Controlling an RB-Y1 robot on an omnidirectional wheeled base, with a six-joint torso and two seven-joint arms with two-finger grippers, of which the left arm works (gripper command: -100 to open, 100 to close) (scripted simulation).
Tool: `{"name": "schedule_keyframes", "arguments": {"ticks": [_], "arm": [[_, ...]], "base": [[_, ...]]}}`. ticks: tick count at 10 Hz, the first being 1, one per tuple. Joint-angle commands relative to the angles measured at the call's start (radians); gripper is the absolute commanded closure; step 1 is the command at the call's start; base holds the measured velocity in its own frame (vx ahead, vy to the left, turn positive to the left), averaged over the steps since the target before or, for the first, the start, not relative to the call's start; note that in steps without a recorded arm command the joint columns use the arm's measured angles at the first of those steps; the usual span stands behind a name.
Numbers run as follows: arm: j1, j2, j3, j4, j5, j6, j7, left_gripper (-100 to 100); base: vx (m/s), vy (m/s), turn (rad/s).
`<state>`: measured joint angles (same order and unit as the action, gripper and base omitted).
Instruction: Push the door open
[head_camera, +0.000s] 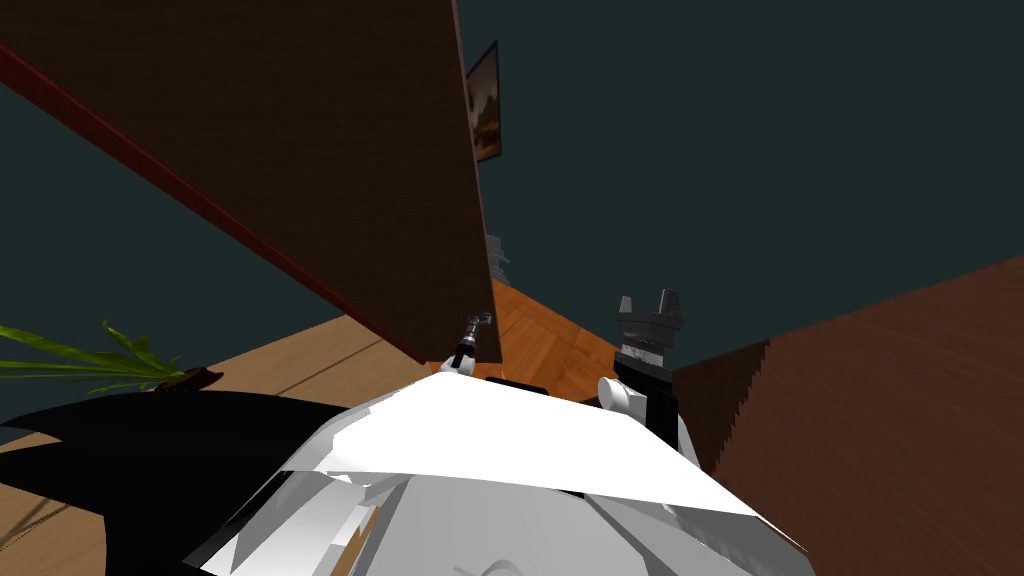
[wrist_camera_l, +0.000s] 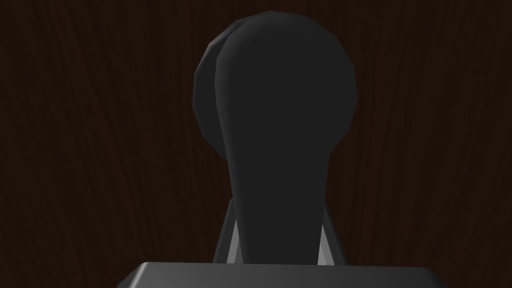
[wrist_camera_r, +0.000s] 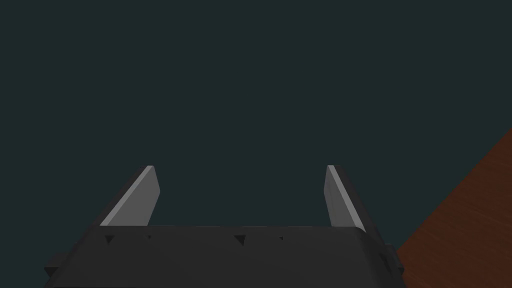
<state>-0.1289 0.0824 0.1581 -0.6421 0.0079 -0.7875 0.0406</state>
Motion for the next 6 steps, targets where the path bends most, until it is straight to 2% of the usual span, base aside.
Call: {"name": "schedule_keyframes", "arguments": {"ticks": [1, 2, 3, 6], "arm": [[0.013, 0.009, 0.015, -0.034, 0.007, 0.009, -0.007, 100], [0.012, 0.003, 0.037, -0.035, 0.018, 0.009, -0.025, 100], [0.012, 0.001, 0.042, -0.036, 0.02, 0.01, -0.029, 100], [0.01, -0.015, 0.078, -0.037, 0.039, 0.011, -0.059, 100]], "base": [[0.172, -0.027, 0.047], [0.167, 0.0, 0.104], [0.199, -0.039, 0.131], [0.226, -0.07, 0.111]]}}
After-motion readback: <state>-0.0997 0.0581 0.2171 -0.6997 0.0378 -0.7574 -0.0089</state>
